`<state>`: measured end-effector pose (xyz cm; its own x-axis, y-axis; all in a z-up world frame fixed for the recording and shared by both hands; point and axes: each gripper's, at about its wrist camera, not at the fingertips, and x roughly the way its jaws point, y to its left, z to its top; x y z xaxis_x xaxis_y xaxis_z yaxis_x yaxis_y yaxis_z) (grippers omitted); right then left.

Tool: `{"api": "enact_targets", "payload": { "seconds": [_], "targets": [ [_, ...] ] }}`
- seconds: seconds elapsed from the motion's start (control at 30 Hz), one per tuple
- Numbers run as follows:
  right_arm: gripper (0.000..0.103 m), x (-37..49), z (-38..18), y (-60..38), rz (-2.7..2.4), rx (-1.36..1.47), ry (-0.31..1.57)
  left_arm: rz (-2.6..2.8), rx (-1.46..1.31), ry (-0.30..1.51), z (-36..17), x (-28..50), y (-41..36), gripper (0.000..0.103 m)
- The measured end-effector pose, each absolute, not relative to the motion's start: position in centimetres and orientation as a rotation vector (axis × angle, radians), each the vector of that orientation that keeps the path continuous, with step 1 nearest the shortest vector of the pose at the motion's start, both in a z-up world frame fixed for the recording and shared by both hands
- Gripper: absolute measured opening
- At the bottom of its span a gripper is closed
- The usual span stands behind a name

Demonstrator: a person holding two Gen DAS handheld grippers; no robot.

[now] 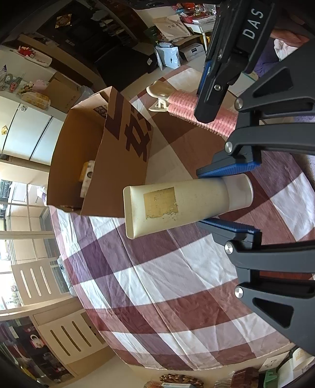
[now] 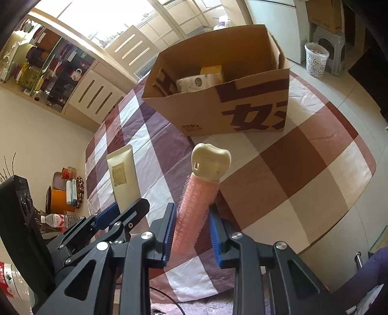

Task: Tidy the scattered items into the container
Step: 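Lift and carry the white tube with left gripper while right carries the pink roller to the box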

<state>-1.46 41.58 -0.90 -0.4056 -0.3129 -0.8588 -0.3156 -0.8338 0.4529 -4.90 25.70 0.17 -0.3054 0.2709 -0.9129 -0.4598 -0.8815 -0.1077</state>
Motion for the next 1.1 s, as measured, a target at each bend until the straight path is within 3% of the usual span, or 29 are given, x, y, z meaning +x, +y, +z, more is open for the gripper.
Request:
{"api": "enact_targets", "payload": {
  "seconds": [0.53,1.1],
  "targets": [
    [0.027,-2.4,-1.7,46.1,2.426,-1.693,0.937,2.152,-1.505,0.297,-0.9,-5.9,30.7,0.034],
    [0.027,-7.0,2.2,51.1,2.526,-1.556,0.860,2.084,-1.440,0.208,3.6,-10.6,36.2,0.034]
  ]
}}
